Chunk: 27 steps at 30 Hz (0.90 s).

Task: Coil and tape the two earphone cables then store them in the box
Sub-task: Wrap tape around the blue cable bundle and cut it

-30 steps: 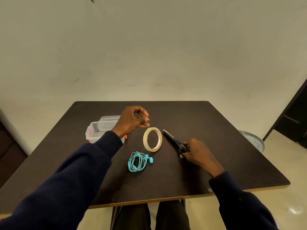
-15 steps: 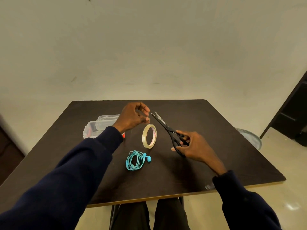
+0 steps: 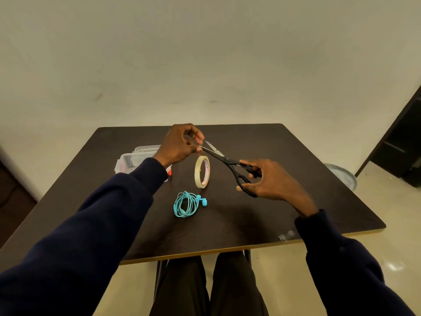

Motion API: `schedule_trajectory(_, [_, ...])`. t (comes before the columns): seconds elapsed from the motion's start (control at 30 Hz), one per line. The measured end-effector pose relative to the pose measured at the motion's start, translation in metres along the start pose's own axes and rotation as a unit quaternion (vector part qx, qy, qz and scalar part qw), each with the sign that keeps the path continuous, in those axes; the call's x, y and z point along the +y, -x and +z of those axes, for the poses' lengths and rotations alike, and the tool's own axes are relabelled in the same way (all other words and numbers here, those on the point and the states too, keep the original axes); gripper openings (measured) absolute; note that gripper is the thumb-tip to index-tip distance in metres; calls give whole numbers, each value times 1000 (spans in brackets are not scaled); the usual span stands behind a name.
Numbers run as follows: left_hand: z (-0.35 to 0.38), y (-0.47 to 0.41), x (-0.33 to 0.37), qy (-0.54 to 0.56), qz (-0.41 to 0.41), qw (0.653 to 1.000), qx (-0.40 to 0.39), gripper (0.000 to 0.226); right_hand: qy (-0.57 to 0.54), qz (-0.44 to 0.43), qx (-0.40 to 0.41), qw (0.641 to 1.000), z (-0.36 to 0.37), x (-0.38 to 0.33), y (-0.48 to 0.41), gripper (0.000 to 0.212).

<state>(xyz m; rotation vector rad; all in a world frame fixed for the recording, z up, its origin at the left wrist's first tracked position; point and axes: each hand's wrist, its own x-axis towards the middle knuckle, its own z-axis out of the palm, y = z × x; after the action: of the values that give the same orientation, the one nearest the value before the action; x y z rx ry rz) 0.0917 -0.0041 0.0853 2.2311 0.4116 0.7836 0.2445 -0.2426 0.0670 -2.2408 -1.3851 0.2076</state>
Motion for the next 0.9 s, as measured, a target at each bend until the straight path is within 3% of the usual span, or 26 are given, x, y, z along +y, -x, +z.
schedule_trajectory(0.57, [5,-3,-14,57,-41,998,-5,24,-2,-11,7,1000,-10,14,8,78])
schedule_trajectory(0.9, [3,3,-7,162,-100,982,-12,13,6,-25,-8,1000,-2,6,8,67])
